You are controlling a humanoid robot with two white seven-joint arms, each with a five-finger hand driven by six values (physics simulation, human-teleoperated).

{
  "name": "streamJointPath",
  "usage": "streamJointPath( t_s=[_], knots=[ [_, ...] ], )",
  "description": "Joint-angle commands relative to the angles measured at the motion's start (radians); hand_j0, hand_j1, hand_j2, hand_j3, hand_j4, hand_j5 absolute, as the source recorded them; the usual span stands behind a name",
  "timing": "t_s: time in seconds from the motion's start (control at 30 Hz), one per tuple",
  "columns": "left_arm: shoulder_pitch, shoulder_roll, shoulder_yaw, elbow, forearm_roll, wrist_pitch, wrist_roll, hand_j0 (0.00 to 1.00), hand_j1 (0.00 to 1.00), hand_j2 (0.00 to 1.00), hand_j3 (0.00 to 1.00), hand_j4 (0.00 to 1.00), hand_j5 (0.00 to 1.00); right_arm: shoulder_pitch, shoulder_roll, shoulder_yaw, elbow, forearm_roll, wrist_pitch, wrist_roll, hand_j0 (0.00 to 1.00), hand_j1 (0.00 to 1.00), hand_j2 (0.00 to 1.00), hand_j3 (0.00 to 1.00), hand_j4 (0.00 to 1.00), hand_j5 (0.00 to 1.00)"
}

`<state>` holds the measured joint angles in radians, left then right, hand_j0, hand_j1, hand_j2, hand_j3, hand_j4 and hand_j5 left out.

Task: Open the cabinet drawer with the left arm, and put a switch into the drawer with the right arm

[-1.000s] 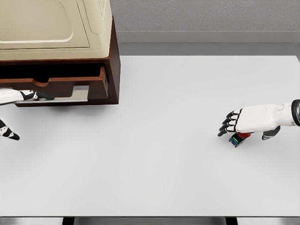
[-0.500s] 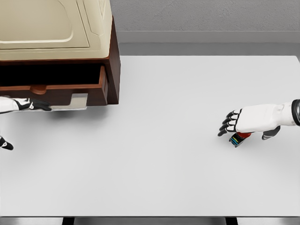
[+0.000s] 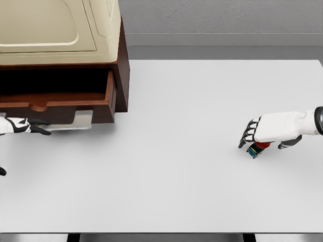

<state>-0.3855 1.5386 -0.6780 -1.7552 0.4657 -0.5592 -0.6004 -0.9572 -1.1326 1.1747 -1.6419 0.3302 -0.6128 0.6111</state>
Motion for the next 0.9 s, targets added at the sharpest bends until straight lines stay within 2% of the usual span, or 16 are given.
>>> streamJointPath(
  t_s=[0.0, 0.17, 0.33, 0.6, 0.63, 0.73, 0.87],
  knots=[
    [0.000, 0.012, -0.017, -0.007, 0.039, -0.039, -0.011, 1.00, 1.00, 1.00, 1.00, 1.00, 1.00, 0.000, 0.000, -0.001, 0.000, -0.004, 0.002, 0.000, 0.81, 0.81, 0.81, 0.81, 0.81, 0.81],
    [-0.004, 0.018, -0.017, -0.007, 0.071, -0.052, -0.011, 1.00, 1.00, 1.00, 1.00, 1.00, 1.00, 0.000, -0.001, -0.001, 0.000, -0.004, 0.002, 0.000, 0.76, 0.76, 0.76, 0.76, 0.76, 0.76],
    [-0.021, 0.020, -0.014, -0.007, 0.106, -0.050, -0.011, 1.00, 1.00, 1.00, 1.00, 1.00, 1.00, 0.000, -0.001, -0.001, 0.000, -0.004, 0.002, 0.000, 0.65, 0.65, 0.65, 0.65, 0.65, 0.65],
    [-0.023, 0.044, -0.014, -0.007, 0.114, -0.052, -0.011, 1.00, 1.00, 1.00, 1.00, 1.00, 1.00, 0.000, 0.000, -0.003, 0.000, -0.004, 0.002, 0.000, 0.60, 0.60, 0.60, 0.60, 0.60, 0.60],
    [-0.024, 0.048, -0.014, -0.007, 0.120, -0.052, -0.011, 1.00, 1.00, 1.00, 1.00, 1.00, 1.00, 0.000, 0.000, -0.004, 0.000, -0.004, 0.002, 0.000, 0.58, 0.58, 0.58, 0.58, 0.58, 0.58],
    [-0.038, 0.061, -0.014, -0.007, 0.159, -0.052, -0.011, 1.00, 1.00, 1.00, 1.00, 1.00, 1.00, 0.000, 0.000, -0.006, 0.000, -0.005, 0.002, 0.000, 0.48, 0.48, 0.48, 0.48, 0.48, 0.48],
    [-0.059, 0.077, -0.009, -0.007, 0.209, -0.052, -0.011, 1.00, 1.00, 1.00, 1.00, 1.00, 1.00, 0.000, 0.000, -0.009, 0.004, -0.007, 0.002, 0.000, 0.45, 0.45, 0.45, 0.45, 0.45, 0.45]
  ],
)
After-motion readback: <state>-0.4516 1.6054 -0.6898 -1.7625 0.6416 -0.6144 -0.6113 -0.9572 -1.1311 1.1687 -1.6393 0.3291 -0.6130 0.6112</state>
